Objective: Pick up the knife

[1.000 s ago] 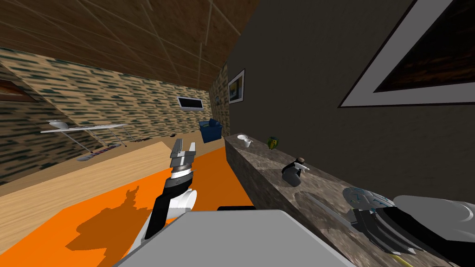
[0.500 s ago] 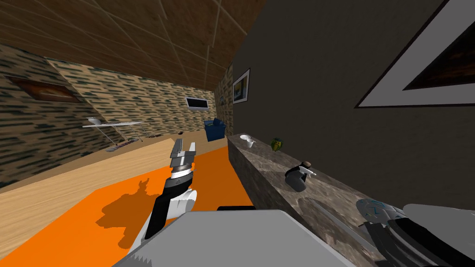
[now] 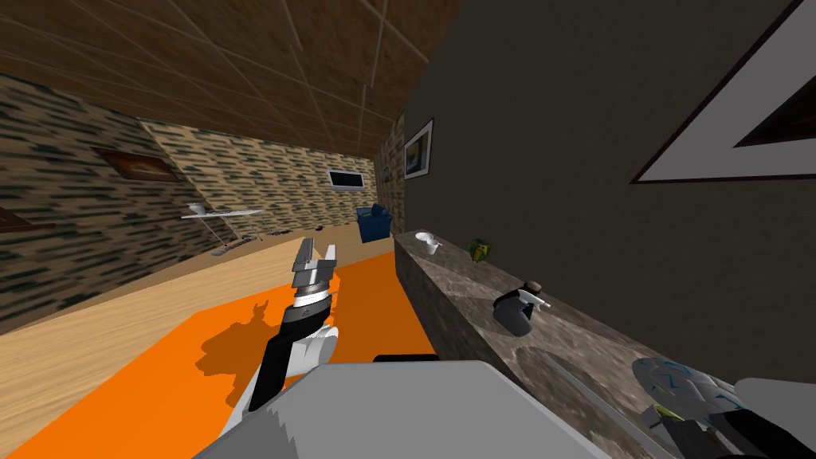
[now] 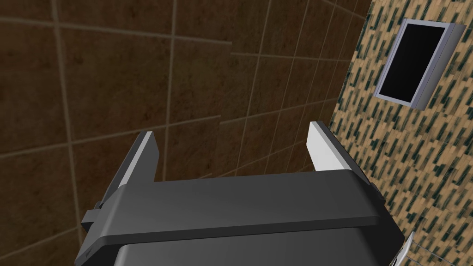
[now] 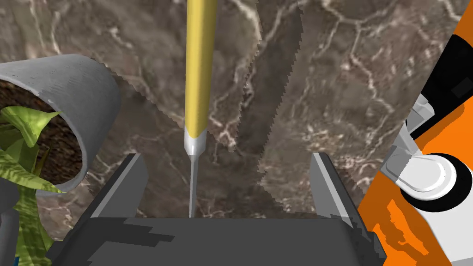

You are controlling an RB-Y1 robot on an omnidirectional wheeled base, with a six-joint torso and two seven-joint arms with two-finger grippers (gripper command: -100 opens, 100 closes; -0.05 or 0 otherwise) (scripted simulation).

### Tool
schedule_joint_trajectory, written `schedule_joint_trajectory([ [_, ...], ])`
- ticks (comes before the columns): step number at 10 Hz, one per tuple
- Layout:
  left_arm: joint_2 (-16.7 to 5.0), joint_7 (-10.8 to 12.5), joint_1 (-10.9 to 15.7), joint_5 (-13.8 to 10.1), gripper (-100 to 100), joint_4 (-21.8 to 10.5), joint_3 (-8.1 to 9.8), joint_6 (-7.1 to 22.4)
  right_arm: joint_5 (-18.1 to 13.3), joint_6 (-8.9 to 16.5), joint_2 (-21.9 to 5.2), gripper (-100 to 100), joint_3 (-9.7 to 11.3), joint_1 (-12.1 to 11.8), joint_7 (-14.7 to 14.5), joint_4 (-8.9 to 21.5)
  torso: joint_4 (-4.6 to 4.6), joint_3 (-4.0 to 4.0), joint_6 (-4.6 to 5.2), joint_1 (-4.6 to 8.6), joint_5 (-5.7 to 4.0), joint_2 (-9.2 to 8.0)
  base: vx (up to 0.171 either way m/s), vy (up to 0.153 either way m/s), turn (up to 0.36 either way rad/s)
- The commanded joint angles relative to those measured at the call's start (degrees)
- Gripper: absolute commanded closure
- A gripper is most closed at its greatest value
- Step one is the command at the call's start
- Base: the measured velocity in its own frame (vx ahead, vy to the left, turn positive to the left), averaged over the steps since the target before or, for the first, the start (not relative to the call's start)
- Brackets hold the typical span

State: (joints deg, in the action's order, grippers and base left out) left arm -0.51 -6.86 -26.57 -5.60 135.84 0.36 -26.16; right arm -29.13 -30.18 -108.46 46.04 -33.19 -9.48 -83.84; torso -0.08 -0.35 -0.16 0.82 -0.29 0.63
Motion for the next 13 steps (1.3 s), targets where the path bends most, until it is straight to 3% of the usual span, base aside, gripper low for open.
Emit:
schedule_joint_trajectory([
  [1,0.0,0.0,0.0,0.0,0,0.0,0.0,0.0,2.86,0.05,-0.36,-100,0.31,-0.31,-2.79,-0.28,0.0,0.0,0.0,0.0,0.0,0.0,0.019,0.012,-0.018],
  [2,0.0,0.0,0.0,0.0,0,0.0,0.0,0.0,3.49,0.05,-0.36,-100,0.31,-0.31,-2.79,-0.28,0.0,0.0,0.01,0.01,0.0,-0.01,0.007,0.005,-0.017],
  [3,0.0,0.0,0.0,0.0,0,0.0,0.0,0.0,5.77,-0.82,0.98,-100,2.18,-2.04,-5.36,1.64,0.01,0.02,0.01,0.03,0.0,-0.04,0.025,0.028,0.141],
  [6,0.0,0.0,0.0,0.0,0,0.0,0.0,0.0,9.67,-0.82,0.98,-100,2.18,-2.04,-8.65,1.64,0.0,0.01,0.01,0.02,0.0,-0.02,0.015,0.01,0.031],
  [7,0.0,0.0,0.0,0.0,0,0.0,0.0,0.0,11.73,-1.69,2.32,-100,4.06,-3.77,-10.58,3.55,0.01,0.03,0.01,0.05,-0.01,-0.06,0.026,0.026,0.179],
  [9,0.0,0.0,0.0,0.0,0,0.0,0.0,0.0,15.52,-1.69,2.32,-100,4.06,-3.77,-13.54,3.55,0.0,-0.01,0.02,-0.01,0.0,0.01,0.023,0.015,0.027],
  [10,0.0,0.0,0.0,0.0,0,0.0,0.0,0.0,15.85,-1.69,2.32,-100,4.06,-3.77,-14.52,3.55,0.0,0.01,0.02,0.02,0.0,-0.03,0.0,0.0,0.0],
  [11,0.0,0.0,0.0,0.0,0,0.0,0.0,0.0,18.27,-2.56,3.67,-100,5.93,-5.51,-16.52,5.47,0.01,0.03,0.01,0.05,-0.01,-0.06,0.024,0.024,0.167],
  [12,0.0,0.0,0.0,0.0,0,0.0,0.0,0.0,21.16,-2.56,3.67,-100,5.93,-5.51,-18.88,5.47,0.0,0.01,-0.02,-0.01,0.0,-0.02,0.032,0.017,0.085],
  [13,0.0,0.0,0.0,0.0,0,0.0,0.0,0.0,22.03,-2.56,3.67,-100,5.93,-5.51,-20.39,5.47,0.0,-0.01,0.01,0.01,0.0,0.01,0.015,0.006,-0.009],
])
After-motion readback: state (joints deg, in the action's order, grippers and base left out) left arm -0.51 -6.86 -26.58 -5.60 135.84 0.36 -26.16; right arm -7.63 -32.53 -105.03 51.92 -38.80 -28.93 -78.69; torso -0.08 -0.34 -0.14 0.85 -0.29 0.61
